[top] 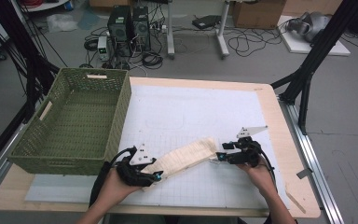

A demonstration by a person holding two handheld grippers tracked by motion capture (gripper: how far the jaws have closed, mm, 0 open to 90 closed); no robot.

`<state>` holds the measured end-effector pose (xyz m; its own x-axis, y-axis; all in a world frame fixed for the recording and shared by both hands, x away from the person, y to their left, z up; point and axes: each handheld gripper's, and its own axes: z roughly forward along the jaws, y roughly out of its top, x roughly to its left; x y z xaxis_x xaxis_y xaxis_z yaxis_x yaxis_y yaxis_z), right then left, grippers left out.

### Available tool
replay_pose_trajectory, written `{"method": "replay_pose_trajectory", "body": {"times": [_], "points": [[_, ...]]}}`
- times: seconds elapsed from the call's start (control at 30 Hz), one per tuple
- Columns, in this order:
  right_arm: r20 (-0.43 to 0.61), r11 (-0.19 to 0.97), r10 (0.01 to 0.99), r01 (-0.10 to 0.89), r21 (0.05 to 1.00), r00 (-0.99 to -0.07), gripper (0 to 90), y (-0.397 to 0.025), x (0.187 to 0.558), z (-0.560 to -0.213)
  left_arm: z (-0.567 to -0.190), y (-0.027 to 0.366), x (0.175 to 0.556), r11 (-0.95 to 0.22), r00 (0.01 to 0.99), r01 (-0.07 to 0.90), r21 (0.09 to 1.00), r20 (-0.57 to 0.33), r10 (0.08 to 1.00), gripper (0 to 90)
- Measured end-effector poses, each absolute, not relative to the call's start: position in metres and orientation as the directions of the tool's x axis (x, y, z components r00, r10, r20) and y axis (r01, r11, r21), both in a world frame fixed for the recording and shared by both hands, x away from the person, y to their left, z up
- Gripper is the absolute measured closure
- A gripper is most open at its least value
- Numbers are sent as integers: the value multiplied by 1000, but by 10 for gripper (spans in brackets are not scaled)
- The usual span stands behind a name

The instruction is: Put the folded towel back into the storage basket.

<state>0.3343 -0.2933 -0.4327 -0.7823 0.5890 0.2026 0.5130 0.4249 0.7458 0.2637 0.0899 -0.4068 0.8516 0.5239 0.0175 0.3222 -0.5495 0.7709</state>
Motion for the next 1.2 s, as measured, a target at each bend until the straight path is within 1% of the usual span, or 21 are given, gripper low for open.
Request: {"method": "replay_pose_trajectory", "body": {"times": [0.13,0.17,0.2,0.43,0.53,0.63,0.7,0.87,0.97,1.1,1.2], "points": [[185,421,598,502,756,-780,481,-299,322,-430,-405,75,275,-552,868,303,777,14,496,487],[178,428,592,494,757,-786,515,-300,321,-430,-405,71,278,-556,873,298,776,15,488,487],[174,430,594,493,756,-785,517,-300,319,-430,-404,66,281,-555,876,293,779,14,482,487],[178,419,592,489,765,-786,512,-307,312,-428,-405,37,299,-582,901,254,772,30,433,478],[180,410,591,486,772,-786,499,-310,310,-427,-406,29,305,-587,905,257,768,22,424,465],[182,410,590,486,772,-787,487,-310,309,-426,-408,22,314,-592,905,282,755,-4,426,439],[179,411,590,484,773,-787,480,-310,309,-426,-409,17,321,-594,901,309,743,-29,432,402],[178,409,590,482,775,-787,467,-312,308,-426,-418,9,333,-604,894,340,721,-49,445,351],[182,409,591,486,773,-786,463,-311,308,-426,-424,6,339,-608,884,363,706,-54,465,346],[175,416,589,481,772,-789,458,-310,309,-427,-428,2,340,-623,890,358,695,-51,453,346],[176,414,590,483,771,-788,456,-310,309,-427,-431,1,342,-629,891,372,683,-72,449,343]]}}
